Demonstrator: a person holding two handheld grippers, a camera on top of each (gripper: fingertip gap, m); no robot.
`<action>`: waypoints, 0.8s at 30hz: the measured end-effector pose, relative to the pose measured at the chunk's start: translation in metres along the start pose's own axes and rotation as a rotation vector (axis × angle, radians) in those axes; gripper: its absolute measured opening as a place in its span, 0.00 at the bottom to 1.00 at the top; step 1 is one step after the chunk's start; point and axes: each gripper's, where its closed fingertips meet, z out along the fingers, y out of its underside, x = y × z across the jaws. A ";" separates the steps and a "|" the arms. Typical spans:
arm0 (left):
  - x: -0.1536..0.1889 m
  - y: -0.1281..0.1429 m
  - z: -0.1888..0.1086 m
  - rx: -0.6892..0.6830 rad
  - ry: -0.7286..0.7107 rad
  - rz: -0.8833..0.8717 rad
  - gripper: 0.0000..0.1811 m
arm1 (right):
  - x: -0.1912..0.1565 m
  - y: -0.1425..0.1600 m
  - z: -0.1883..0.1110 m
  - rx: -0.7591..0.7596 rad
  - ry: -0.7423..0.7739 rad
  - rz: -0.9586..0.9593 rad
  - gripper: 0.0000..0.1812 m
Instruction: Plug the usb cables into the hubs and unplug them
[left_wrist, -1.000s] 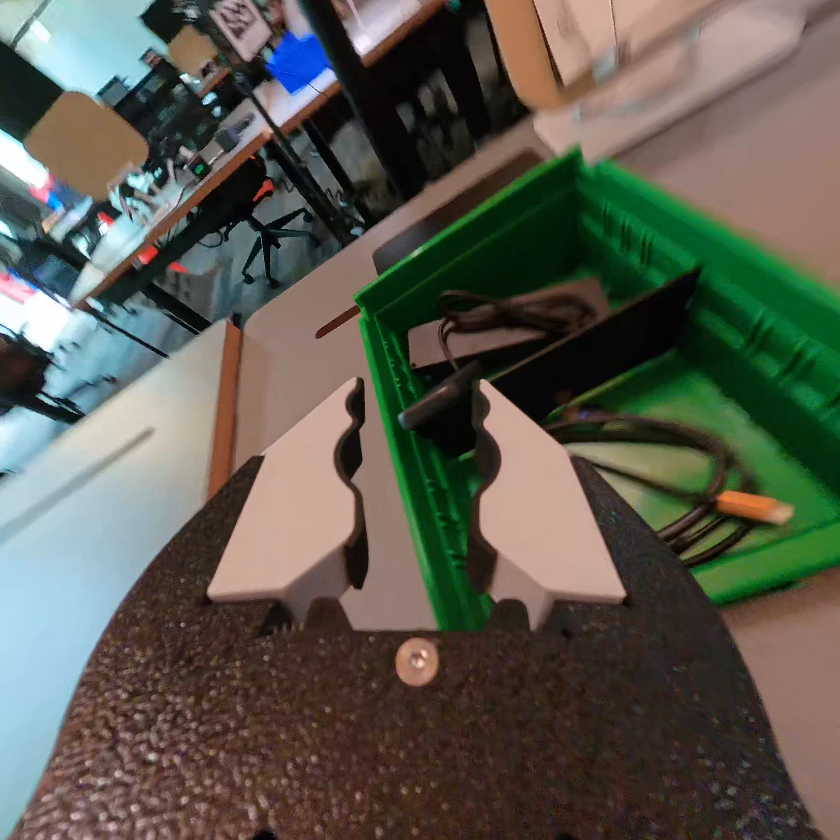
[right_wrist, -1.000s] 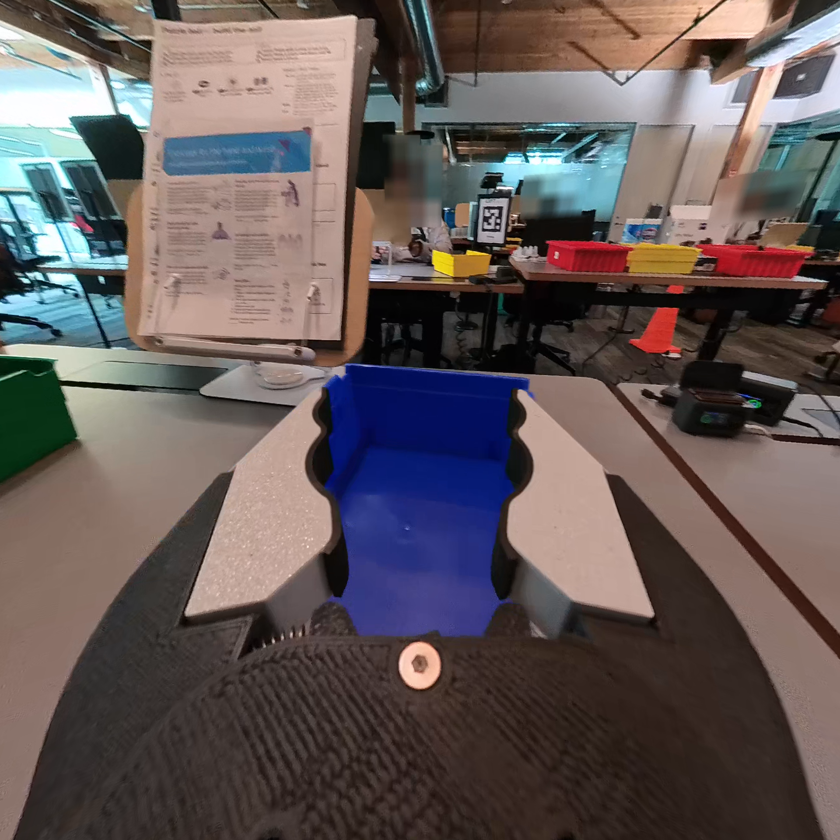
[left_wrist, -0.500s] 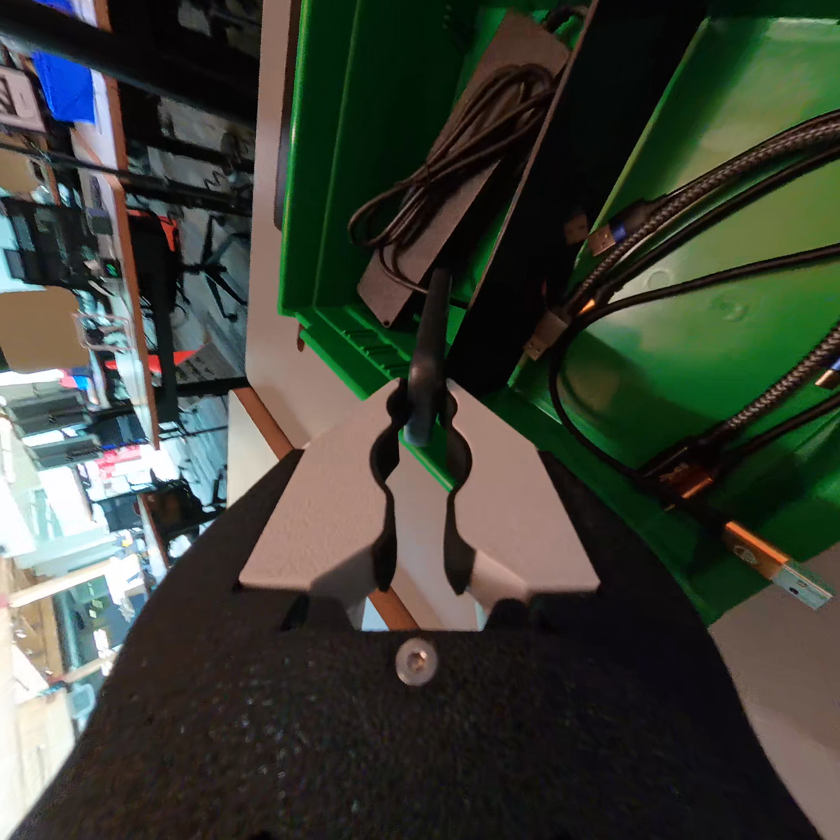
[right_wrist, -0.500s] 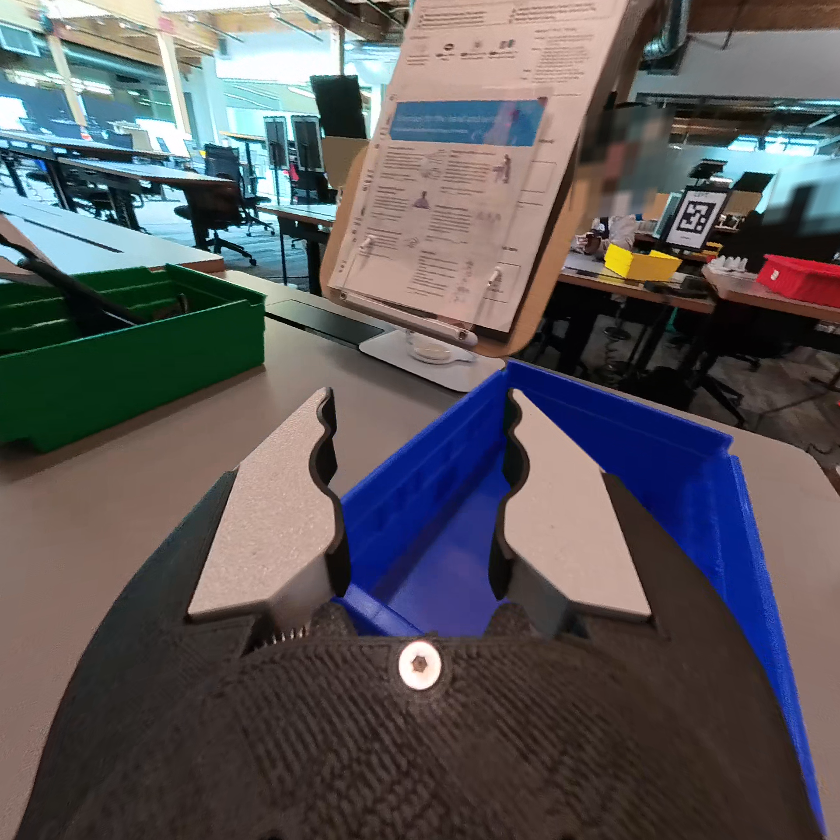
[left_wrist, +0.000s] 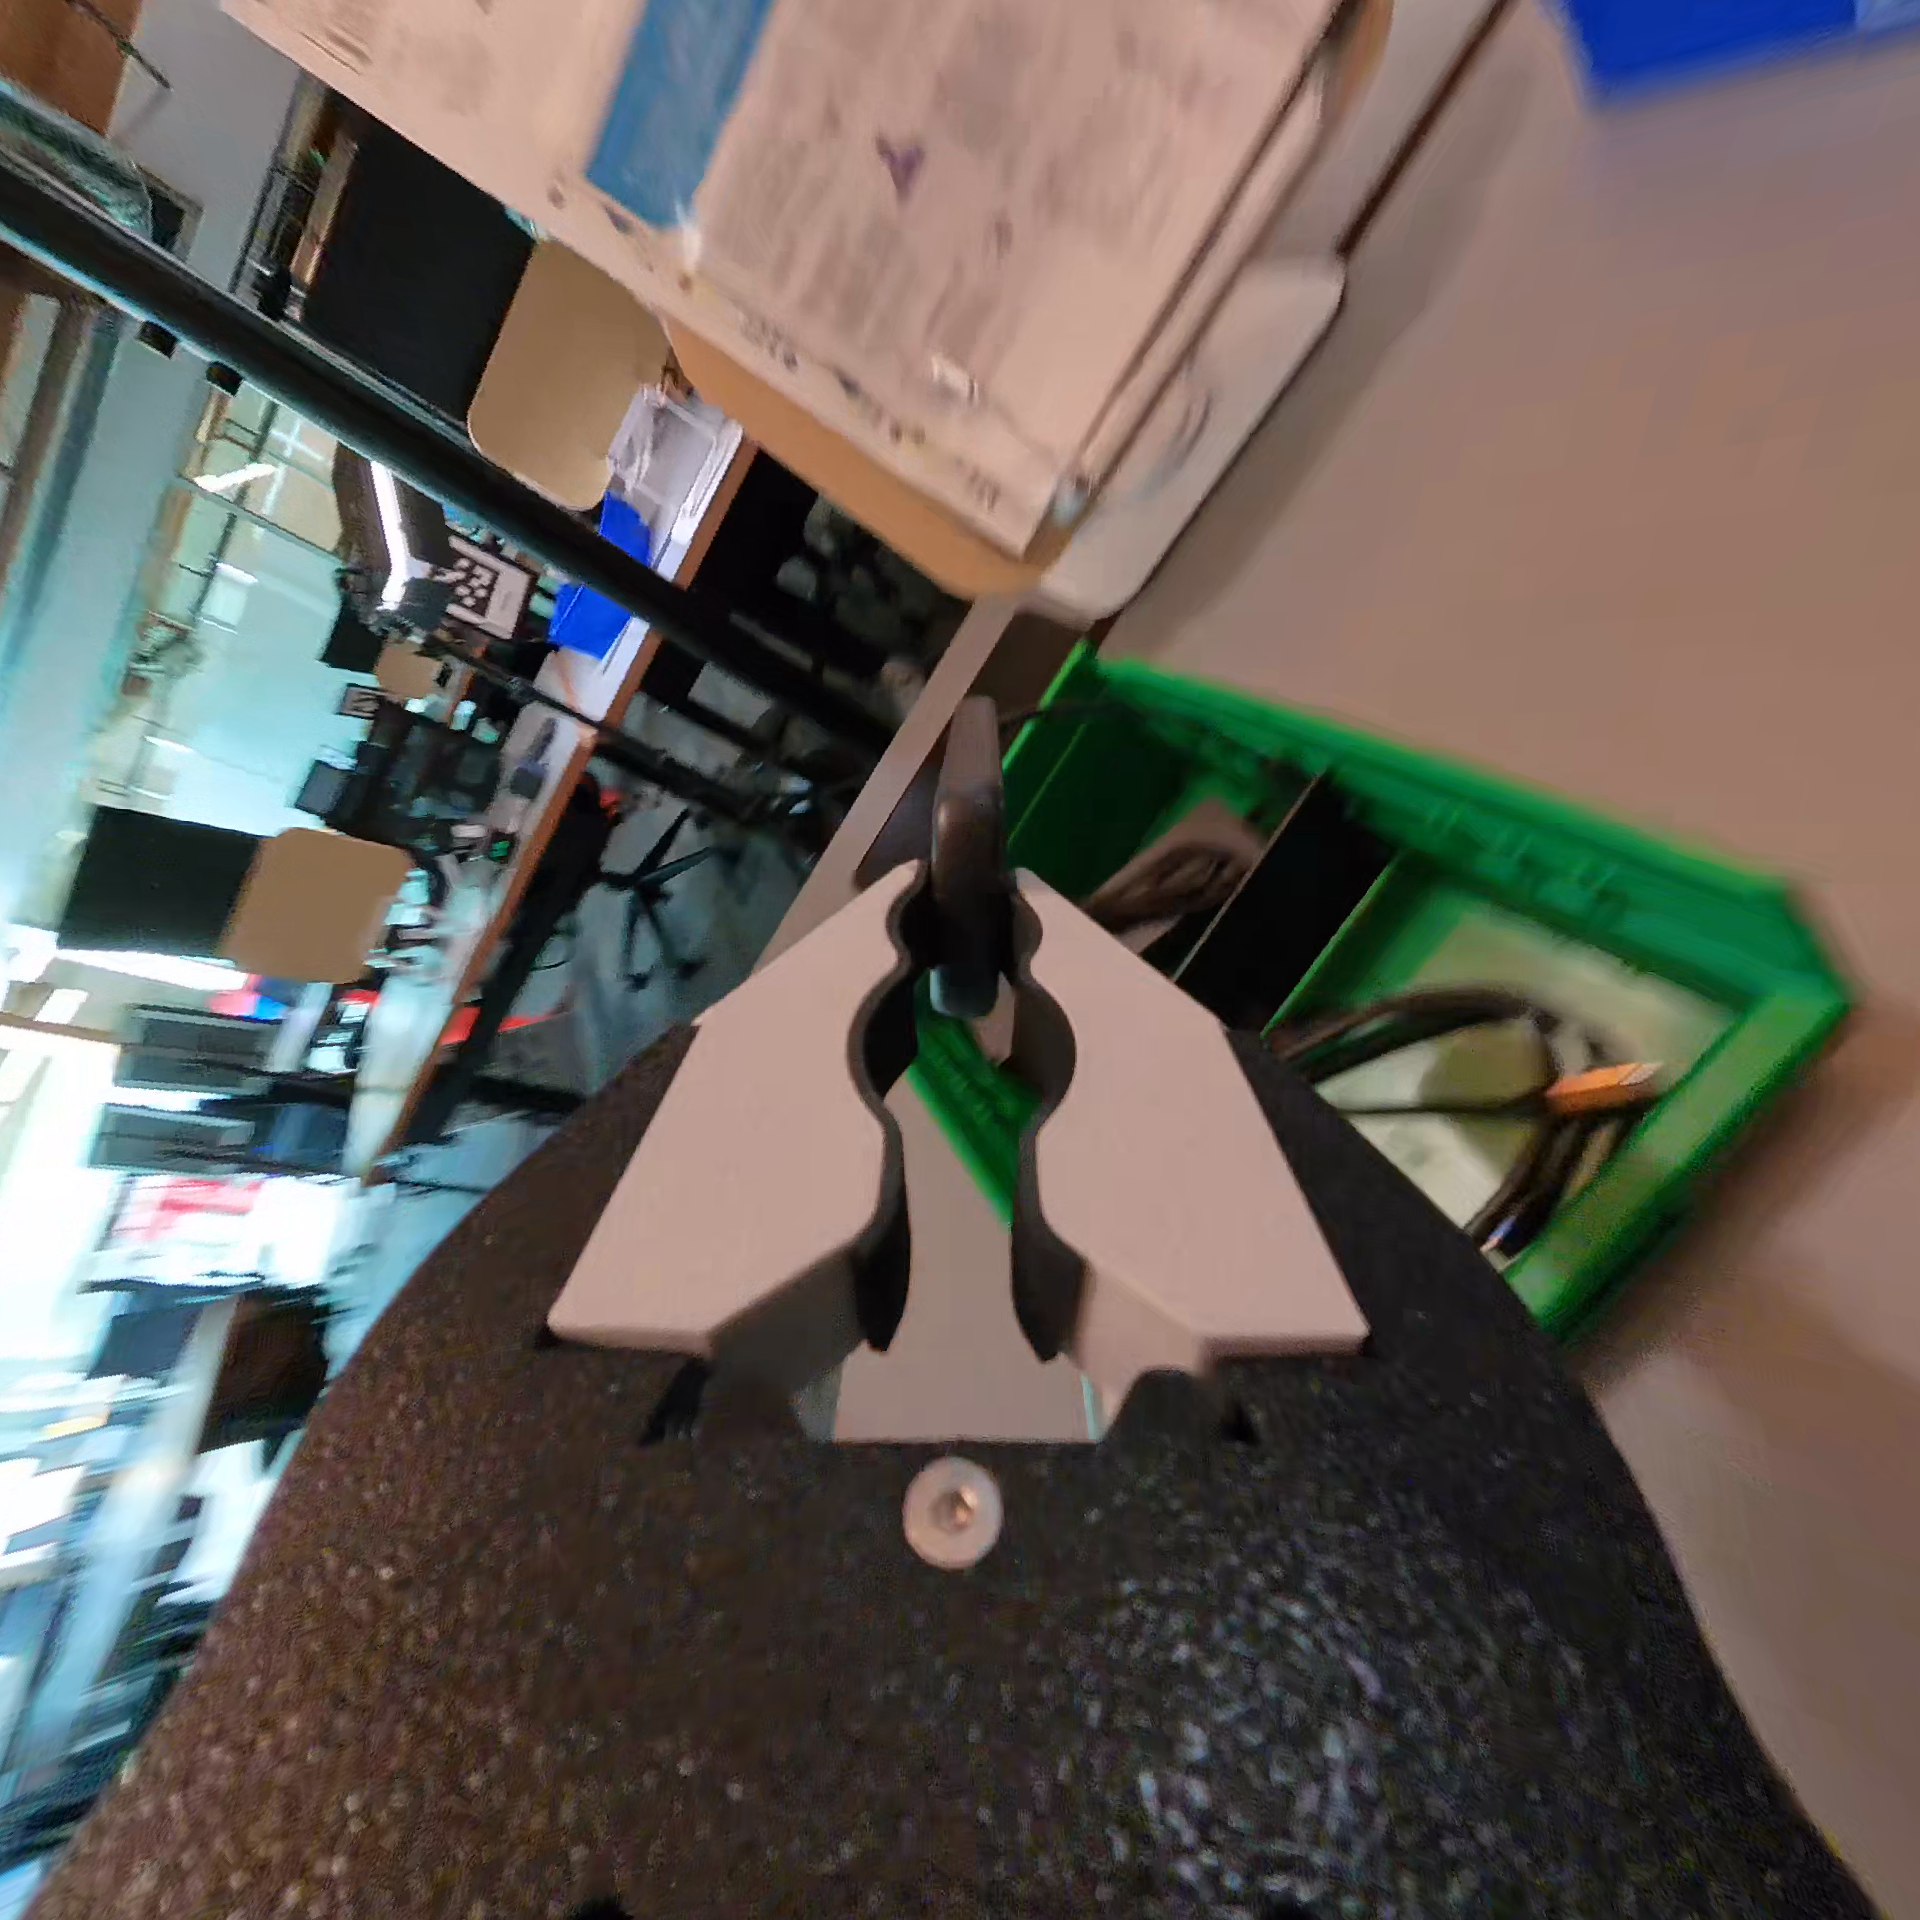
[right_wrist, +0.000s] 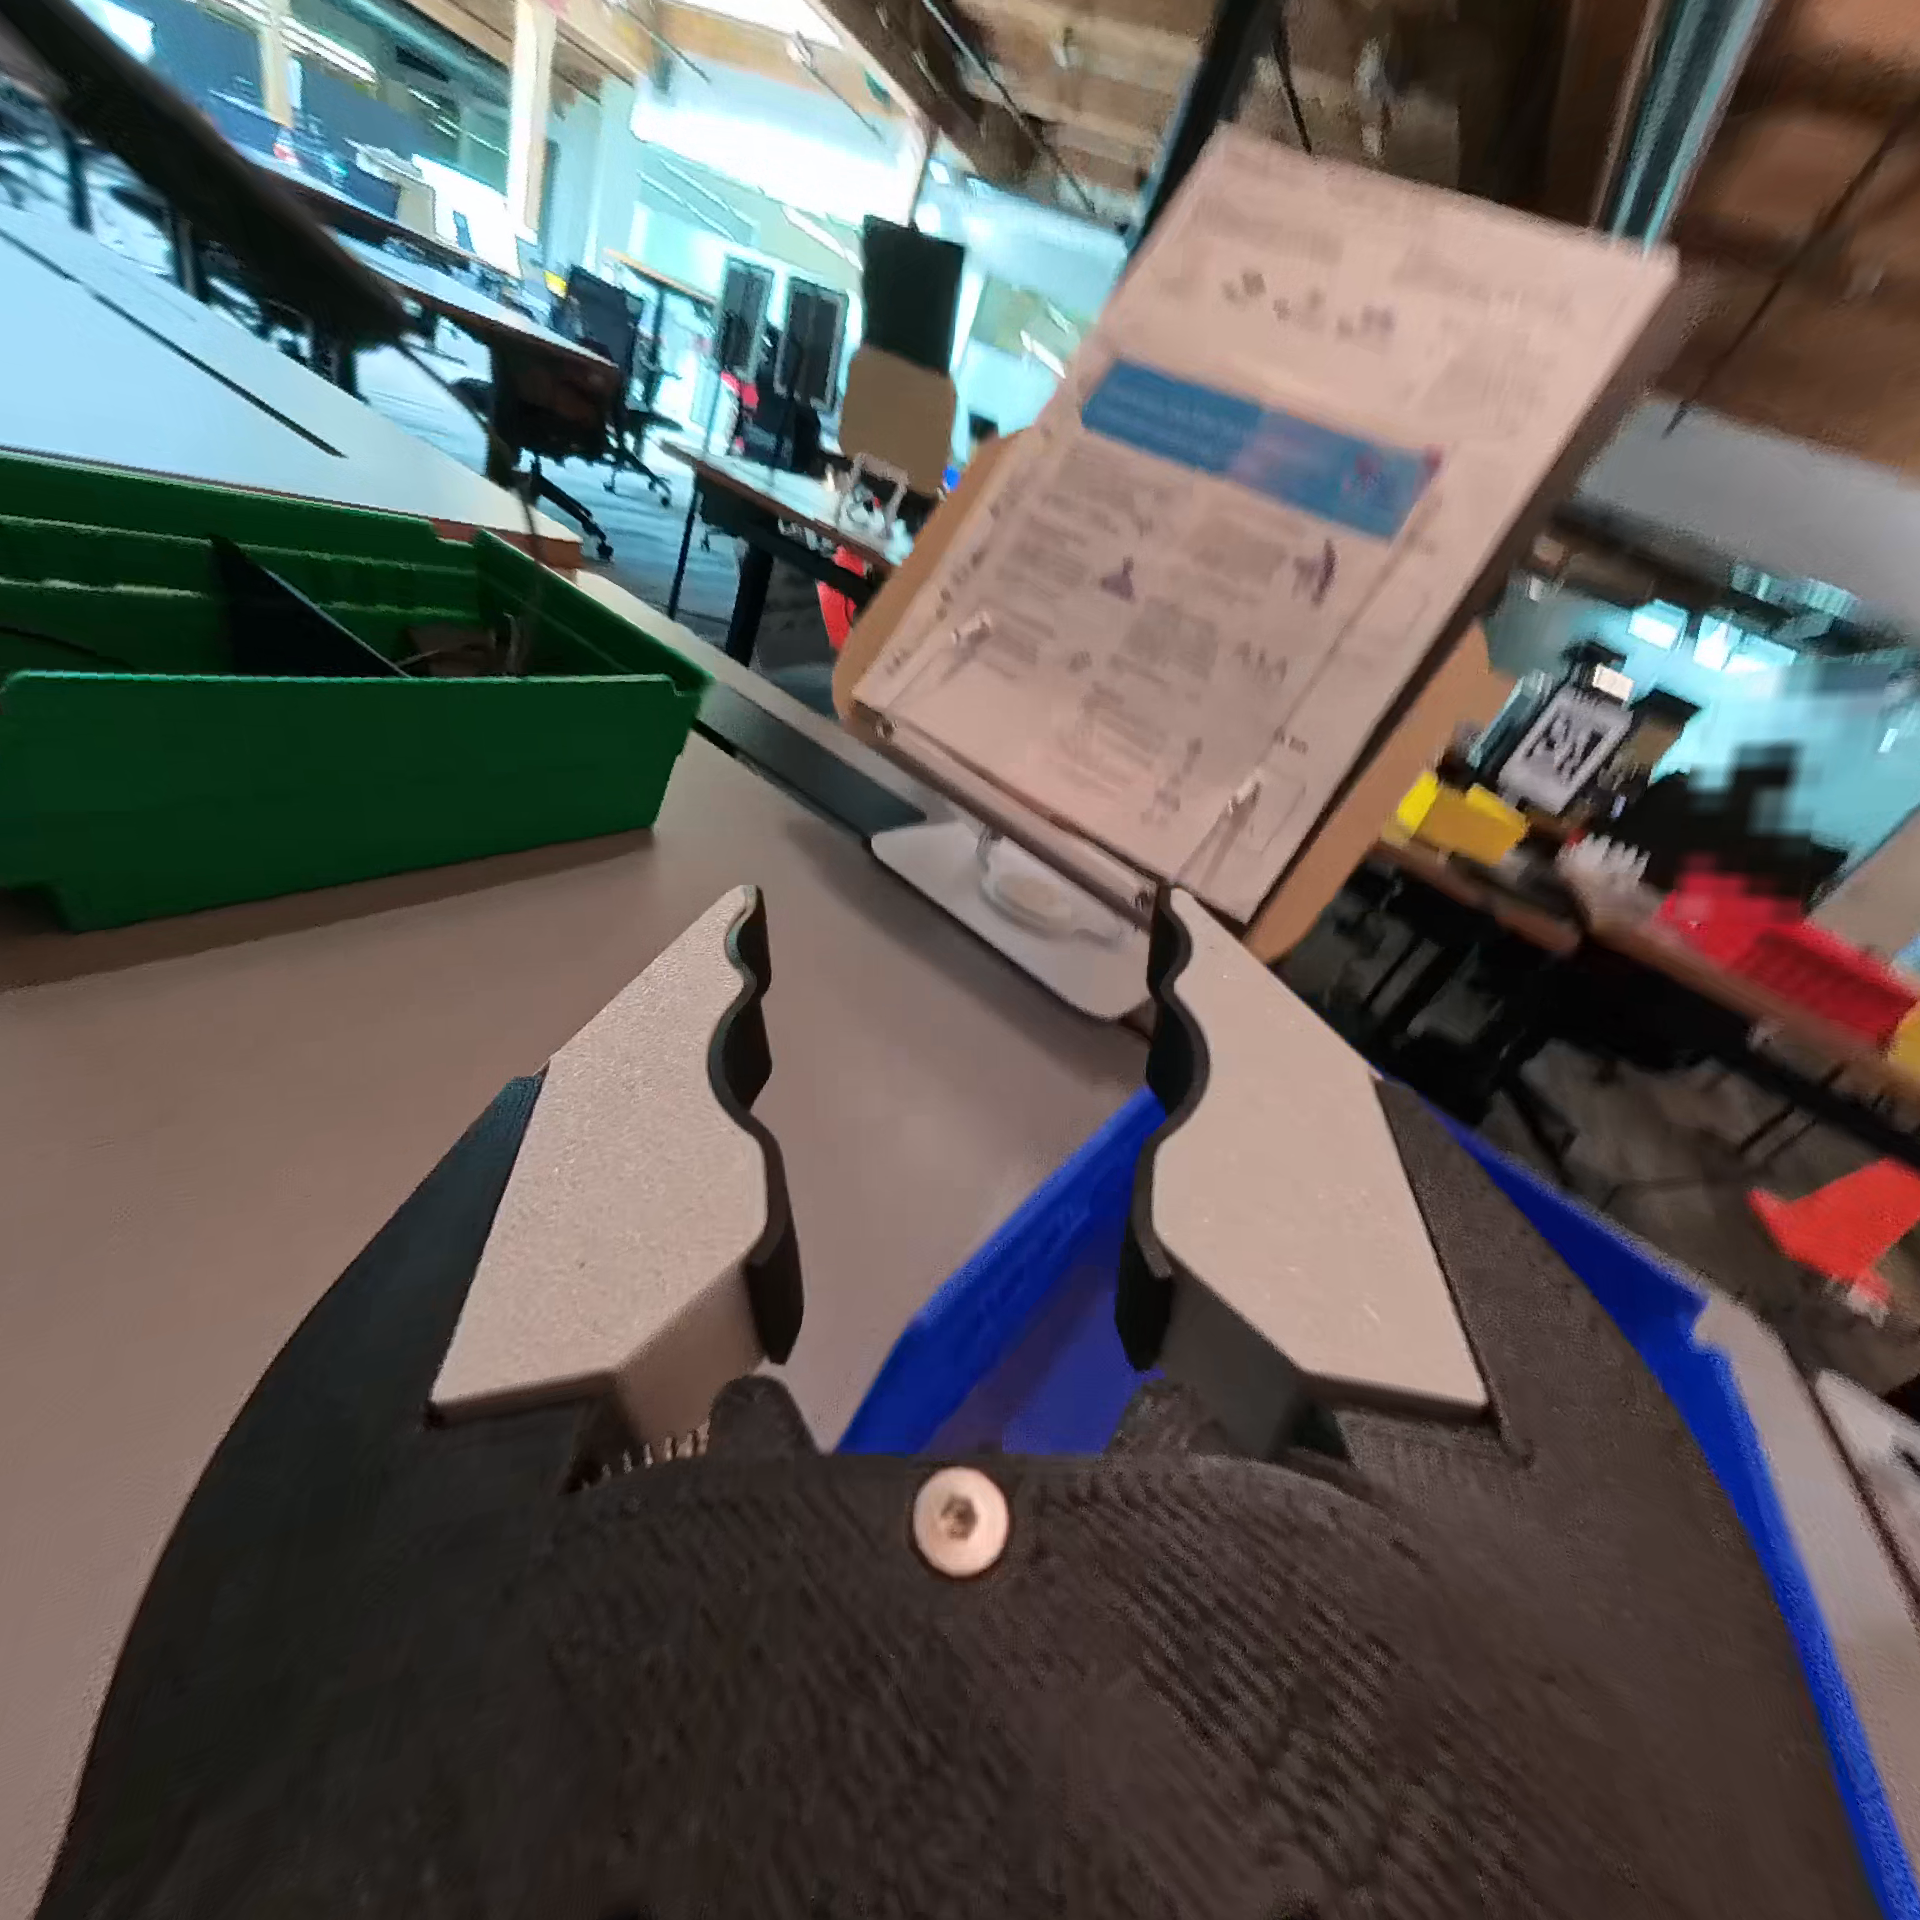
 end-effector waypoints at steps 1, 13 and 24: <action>0.002 -0.012 -0.005 0.058 0.018 -0.079 0.05 | -0.009 -0.008 0.001 0.031 -0.013 -0.054 0.41; 0.005 -0.133 -0.063 0.604 0.246 -0.661 0.05 | -0.095 -0.099 -0.008 0.343 -0.071 -0.292 0.54; 0.029 -0.182 -0.068 0.710 0.331 -0.778 0.05 | -0.085 -0.118 -0.018 0.390 0.077 -0.362 0.53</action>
